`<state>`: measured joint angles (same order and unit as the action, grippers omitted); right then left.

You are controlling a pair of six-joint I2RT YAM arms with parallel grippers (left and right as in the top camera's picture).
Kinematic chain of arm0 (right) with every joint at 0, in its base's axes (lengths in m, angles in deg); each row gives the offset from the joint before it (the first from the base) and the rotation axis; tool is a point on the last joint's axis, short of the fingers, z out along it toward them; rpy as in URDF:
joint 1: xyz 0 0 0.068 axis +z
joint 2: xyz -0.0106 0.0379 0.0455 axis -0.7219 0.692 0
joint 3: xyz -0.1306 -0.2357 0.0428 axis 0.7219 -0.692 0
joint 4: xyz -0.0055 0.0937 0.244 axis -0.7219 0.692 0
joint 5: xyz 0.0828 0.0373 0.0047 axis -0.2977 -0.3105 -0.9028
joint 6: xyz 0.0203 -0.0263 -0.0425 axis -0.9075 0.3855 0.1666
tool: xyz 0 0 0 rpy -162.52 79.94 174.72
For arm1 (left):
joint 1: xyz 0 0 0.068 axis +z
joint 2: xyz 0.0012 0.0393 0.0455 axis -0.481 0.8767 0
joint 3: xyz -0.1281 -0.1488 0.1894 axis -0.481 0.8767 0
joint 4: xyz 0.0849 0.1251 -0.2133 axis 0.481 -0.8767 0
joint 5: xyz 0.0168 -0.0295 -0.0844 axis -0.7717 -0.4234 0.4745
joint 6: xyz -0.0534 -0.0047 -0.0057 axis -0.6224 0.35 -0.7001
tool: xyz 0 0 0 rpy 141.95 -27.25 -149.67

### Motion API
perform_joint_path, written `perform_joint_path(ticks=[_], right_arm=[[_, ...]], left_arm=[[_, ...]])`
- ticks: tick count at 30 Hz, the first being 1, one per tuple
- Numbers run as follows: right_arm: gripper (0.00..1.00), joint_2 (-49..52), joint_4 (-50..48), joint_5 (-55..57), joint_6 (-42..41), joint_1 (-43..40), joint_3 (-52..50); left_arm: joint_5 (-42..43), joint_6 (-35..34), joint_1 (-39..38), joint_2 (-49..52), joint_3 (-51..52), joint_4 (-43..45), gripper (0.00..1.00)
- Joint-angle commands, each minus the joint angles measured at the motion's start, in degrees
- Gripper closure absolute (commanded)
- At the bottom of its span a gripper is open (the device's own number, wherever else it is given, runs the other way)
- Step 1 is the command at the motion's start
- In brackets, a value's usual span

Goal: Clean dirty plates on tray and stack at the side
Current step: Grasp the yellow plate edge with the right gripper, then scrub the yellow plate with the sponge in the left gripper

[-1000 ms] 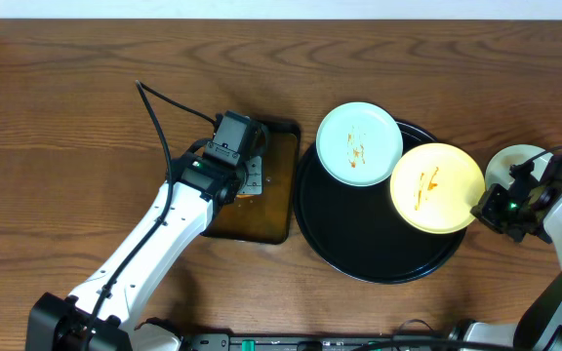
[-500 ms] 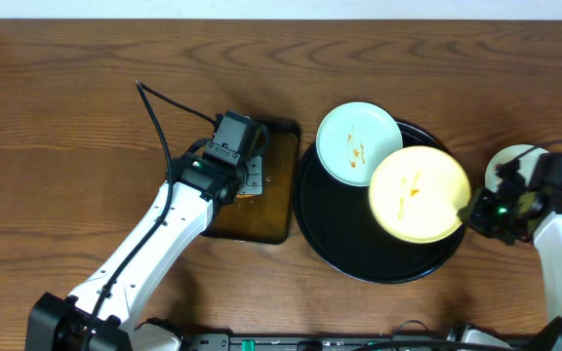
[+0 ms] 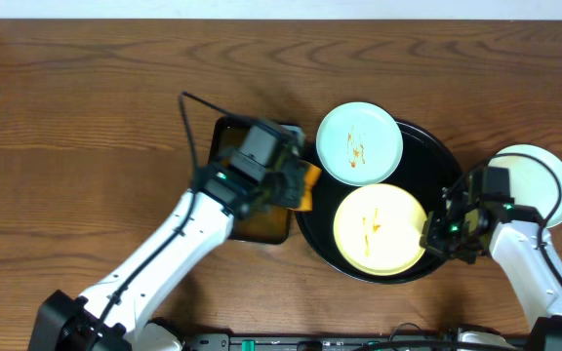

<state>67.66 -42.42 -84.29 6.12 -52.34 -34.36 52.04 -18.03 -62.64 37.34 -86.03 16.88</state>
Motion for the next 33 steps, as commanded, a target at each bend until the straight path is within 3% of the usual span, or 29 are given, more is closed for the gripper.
perform_joint_path(ticks=[1, 13, 21, 29, 33], right_arm=[[0.99, -0.11, -0.79, 0.22, -3.93, 2.45, -1.6], [0.99, -0.11, -0.7, 0.15, -4.13, 4.09, -1.7], [0.99, -0.11, -0.44, 0.15, -4.13, 4.09, -1.7], [0.99, -0.11, 0.42, 0.15, -4.11, 4.09, -1.7], [0.99, -0.11, 0.61, 0.15, -4.11, 4.09, -1.7]], left_arm=[[2.6, -2.43, -4.85, 0.9, 0.5, 2.32, 0.92], [2.62, -11.89, -18.01, 12.96, 0.5, 15.54, 0.92], [2.58, -12.41, -22.95, 21.33, 0.5, 22.91, 0.92], [-11.21, -12.2, -20.72, 24.37, 0.5, 17.68, 0.92], [-12.63, -12.24, -16.79, 24.33, 0.5, 16.15, 0.92]])
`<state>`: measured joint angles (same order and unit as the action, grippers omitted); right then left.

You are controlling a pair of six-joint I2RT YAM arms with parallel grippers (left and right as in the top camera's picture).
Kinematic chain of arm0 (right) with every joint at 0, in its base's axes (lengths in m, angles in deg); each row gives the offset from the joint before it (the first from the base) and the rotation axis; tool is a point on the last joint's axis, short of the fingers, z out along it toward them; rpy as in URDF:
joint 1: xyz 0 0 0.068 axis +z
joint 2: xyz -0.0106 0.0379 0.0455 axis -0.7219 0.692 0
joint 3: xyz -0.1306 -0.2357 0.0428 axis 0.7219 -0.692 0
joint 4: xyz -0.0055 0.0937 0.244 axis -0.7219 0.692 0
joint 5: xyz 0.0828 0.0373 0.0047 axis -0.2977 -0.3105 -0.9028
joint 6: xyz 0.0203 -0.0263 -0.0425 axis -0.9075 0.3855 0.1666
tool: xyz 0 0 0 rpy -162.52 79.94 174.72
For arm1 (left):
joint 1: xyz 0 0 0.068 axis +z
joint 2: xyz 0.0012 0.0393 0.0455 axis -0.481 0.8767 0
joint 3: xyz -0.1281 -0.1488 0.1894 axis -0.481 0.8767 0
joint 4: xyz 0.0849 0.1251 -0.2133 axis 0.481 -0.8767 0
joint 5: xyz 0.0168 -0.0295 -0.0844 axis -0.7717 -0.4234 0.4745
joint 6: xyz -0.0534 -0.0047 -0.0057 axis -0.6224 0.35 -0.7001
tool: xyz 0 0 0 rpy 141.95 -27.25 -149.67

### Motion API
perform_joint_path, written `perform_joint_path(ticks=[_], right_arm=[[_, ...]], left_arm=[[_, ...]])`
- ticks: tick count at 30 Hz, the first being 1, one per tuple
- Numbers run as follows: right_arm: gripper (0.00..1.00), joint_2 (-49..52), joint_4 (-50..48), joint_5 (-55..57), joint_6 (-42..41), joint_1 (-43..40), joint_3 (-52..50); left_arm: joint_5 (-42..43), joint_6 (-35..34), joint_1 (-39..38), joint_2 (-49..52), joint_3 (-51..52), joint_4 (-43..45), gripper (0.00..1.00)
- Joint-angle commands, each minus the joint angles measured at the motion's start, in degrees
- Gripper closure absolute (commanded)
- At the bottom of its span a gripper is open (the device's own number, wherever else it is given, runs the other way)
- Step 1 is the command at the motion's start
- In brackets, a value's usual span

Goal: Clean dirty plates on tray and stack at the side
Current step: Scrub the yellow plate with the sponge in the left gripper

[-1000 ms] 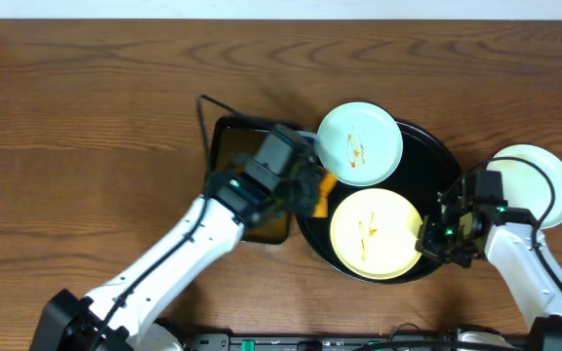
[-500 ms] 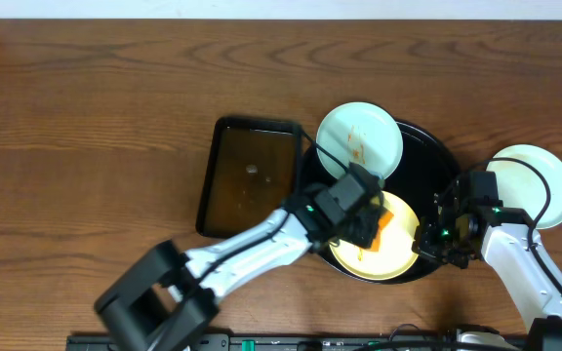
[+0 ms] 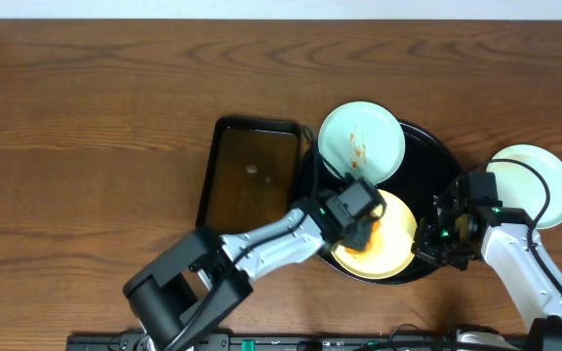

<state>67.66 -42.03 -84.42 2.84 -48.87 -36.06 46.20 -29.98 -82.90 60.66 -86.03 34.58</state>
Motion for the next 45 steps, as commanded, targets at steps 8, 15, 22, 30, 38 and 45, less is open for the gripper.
perform_joint_path(ticks=[8, 15, 22, 30, 38, 45], right_arm=[[0.99, -0.11, 0.22, 0.28, -0.81, 0.61, 0.0], [0.99, -0.11, 0.24, 0.28, -0.83, 0.61, 0.0], [0.99, -0.11, 0.44, 0.28, -0.83, 0.61, 0.0], [0.99, -0.11, 0.83, 0.28, -0.83, 0.61, 0.0], [0.99, -0.11, 1.27, 0.26, -0.83, 0.61, 0.0], [0.99, -0.11, 1.2, 0.28, -0.81, 0.61, 0.0]], left_arm=[[-4.83, 1.68, 5.53, -5.18, 0.44, -6.32, 0.92], [-4.79, 1.68, 5.42, -14.53, 0.44, -4.42, 0.92], [-4.81, 1.64, 3.43, -11.5, 0.46, 1.38, 0.92], [-4.9, 1.66, -1.64, -2.86, 0.44, 9.01, 0.92], [-5.51, 2.36, -0.85, 2.75, 0.44, 7.78, 0.92], [-5.4, 2.32, 2.4, 0.46, 0.44, -7.39, 0.92]])
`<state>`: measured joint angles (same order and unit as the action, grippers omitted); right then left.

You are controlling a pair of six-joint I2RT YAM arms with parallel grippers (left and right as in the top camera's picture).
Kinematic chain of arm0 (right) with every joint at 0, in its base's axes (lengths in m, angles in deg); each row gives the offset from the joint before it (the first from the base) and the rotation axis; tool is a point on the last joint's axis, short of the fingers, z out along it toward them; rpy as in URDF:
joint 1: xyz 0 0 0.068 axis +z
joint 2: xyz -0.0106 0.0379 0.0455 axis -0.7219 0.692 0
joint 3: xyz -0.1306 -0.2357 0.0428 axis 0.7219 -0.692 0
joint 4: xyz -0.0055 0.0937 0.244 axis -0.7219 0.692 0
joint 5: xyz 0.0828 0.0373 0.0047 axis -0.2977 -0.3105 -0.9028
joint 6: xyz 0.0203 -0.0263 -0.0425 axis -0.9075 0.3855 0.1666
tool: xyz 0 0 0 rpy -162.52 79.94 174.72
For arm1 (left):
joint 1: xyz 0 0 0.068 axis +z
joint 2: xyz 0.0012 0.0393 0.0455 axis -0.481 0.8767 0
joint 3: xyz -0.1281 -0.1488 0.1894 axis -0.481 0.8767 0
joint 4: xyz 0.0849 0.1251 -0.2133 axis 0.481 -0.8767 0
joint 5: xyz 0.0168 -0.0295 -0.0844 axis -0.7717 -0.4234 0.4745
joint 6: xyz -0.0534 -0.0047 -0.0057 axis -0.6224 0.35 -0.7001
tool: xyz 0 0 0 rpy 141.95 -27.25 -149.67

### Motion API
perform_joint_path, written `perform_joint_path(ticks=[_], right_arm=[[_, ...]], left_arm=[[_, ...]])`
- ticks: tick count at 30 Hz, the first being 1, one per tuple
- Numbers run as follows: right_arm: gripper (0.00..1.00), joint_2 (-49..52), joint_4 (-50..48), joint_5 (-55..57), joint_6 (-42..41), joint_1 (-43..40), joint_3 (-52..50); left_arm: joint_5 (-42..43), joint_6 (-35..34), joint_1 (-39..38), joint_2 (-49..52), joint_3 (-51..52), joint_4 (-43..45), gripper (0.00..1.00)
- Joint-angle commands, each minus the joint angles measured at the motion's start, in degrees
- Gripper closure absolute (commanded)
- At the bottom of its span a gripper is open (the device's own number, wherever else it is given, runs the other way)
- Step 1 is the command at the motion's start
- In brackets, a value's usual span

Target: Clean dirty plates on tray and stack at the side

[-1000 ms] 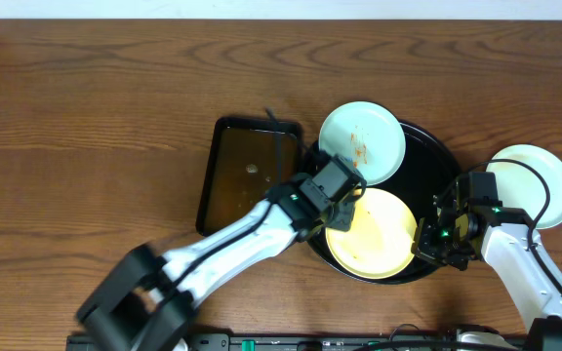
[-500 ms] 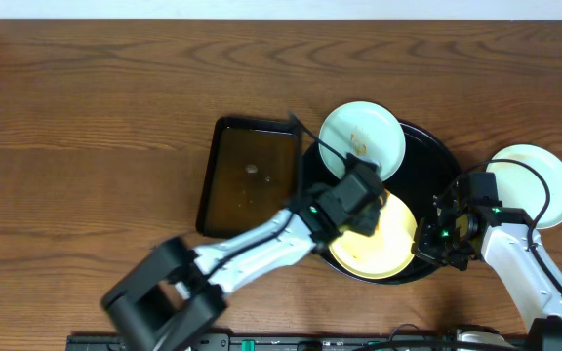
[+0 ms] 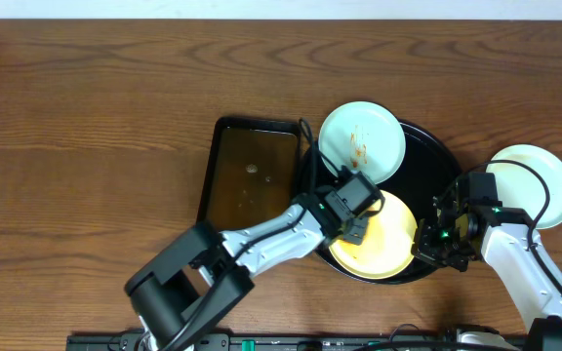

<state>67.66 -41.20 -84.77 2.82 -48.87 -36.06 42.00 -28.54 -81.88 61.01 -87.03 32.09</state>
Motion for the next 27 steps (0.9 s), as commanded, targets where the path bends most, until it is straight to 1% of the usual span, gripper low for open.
perform_joint_path(ticks=[1, 4, 9, 15, 19, 22, 27], right_arm=[[0.99, -0.11, 0.37, 0.63, -0.79, 0.61, 0.0], [0.99, -0.11, 0.35, 0.63, -0.79, 0.61, 0.0], [0.99, -0.11, -0.2, 0.63, -0.79, 0.61, 0.0], [0.99, -0.11, -1.4, 0.61, -0.48, 0.61, 0.0], [0.99, -0.11, -3.41, 0.59, -0.57, 0.61, 0.0], [0.94, -0.11, -4.52, 0.63, -0.52, 0.61, 0.0], [0.9, -0.11, -6.64, 0.63, -0.55, 0.61, -0.9]], left_arm=[[-0.94, 0.9, 1.64, -0.59, 1.44, -6.75, 0.93], [-0.63, 1.49, 1.97, -3.87, 1.44, -10.29, 0.92], [-1.2, 4.81, 2.19, -12.11, 1.44, -11.91, 0.92], [-4.33, 4.81, 5.29, -20.28, 1.44, -16.76, 0.92], [-4.33, 4.81, 8.31, -22.38, 1.44, -19.56, 0.92], [-4.5, 5.2, 11.06, -22.38, 1.46, -21.35, 0.92], [-9.29, 5.2, 15.65, -22.29, 1.46, -23.26, 0.92]])
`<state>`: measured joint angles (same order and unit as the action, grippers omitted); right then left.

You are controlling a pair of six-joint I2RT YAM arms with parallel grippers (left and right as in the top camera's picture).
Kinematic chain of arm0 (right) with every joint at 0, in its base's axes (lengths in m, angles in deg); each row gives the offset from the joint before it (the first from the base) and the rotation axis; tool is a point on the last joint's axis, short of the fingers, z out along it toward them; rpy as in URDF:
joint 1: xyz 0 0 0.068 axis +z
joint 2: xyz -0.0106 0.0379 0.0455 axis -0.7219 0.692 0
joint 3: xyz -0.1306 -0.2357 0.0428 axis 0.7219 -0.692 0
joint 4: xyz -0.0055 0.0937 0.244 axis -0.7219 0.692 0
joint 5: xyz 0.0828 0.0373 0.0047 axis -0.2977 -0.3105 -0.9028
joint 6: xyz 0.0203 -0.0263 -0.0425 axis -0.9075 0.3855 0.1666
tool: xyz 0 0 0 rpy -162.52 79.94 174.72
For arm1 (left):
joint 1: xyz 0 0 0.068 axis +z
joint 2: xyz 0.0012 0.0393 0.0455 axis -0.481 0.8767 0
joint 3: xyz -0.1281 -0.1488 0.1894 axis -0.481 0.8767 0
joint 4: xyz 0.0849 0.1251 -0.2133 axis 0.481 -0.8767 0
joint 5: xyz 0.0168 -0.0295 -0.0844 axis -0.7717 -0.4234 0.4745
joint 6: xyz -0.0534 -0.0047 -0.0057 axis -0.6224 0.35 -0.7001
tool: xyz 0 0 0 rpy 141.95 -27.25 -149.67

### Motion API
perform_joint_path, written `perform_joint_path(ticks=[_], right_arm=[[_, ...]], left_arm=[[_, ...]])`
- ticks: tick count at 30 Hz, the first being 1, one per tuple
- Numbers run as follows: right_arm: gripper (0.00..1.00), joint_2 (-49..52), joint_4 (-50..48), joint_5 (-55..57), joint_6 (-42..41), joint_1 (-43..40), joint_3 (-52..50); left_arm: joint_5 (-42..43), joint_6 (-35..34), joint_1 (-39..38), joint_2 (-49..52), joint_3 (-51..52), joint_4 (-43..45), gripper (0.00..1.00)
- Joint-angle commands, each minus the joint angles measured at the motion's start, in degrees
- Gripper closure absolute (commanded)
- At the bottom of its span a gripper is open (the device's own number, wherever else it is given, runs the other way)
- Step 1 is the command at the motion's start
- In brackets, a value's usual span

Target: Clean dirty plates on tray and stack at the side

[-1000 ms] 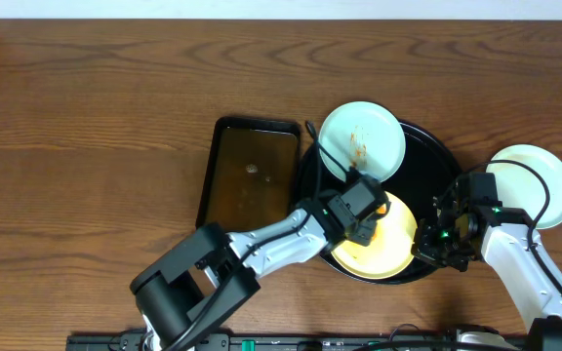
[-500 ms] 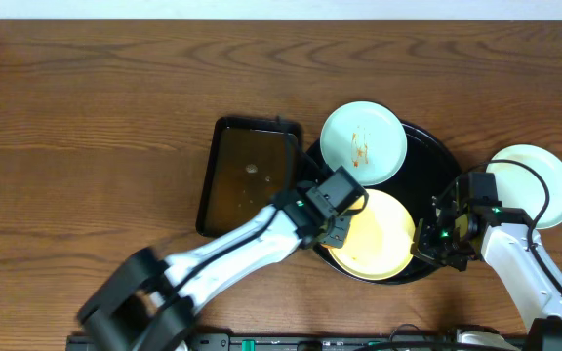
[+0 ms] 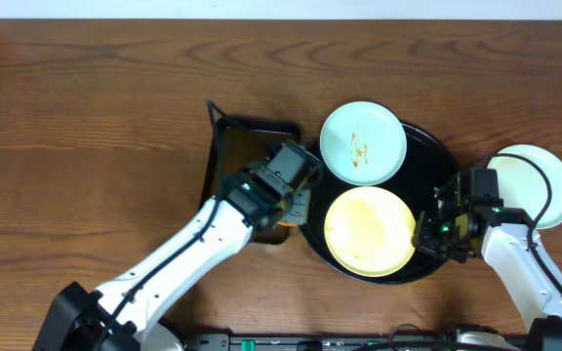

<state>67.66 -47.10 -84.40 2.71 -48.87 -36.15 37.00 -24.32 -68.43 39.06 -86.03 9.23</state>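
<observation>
A round black tray (image 3: 435, 156) holds two plates. The mint plate (image 3: 361, 143) at the back carries orange-brown smears. The yellow plate (image 3: 364, 230) in front shows a bare, unstained face. My right gripper (image 3: 425, 237) sits at the yellow plate's right rim and looks shut on it. My left gripper (image 3: 299, 203) hangs over the right edge of the dark rectangular basin (image 3: 232, 171), left of the tray. Its fingers are hidden under the wrist, and no sponge shows plainly.
A pale plate (image 3: 533, 180) lies on the table right of the tray, partly under my right arm. The left arm's cable (image 3: 213, 127) loops over the basin. Bare wooden table stretches to the left and the back.
My left gripper was over the yellow plate's left part and is now back over the basin's right edge. The yellow plate lies fully uncovered and unstained. The right gripper has stayed at its rim.
First my left gripper held an orange sponge at the basin while both tray plates showed stains. Then the sponge was down on the yellow plate, with the right gripper at that plate's rim. Now the left gripper is back by the basin, and the yellow plate is unstained.
</observation>
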Motion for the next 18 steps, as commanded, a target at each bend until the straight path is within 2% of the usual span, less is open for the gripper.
perform_joint_path(ticks=[1, 8, 13, 18], right_arm=[[0.89, -0.11, -1.31, 0.24, -0.44, 0.61, -1.2], [0.81, -0.11, -5.7, 0.22, -1.03, 0.61, -4.96], [0.99, -0.11, -10.16, -3.04, -1.31, 0.61, -7.1], [0.99, -0.59, -13.38, -5.42, -1.29, 0.61, -6.86]], left_arm=[[-5.35, 0.98, 3.13, -0.31, 0.46, -0.39, 0.92], [-5.75, 0.96, 7.13, -0.31, 0.46, -0.13, 0.92], [-5.75, 0.96, 7.15, -0.28, 0.46, -0.11, 0.92], [-5.75, 0.96, 7.15, -0.28, 0.48, -0.15, 0.92]])
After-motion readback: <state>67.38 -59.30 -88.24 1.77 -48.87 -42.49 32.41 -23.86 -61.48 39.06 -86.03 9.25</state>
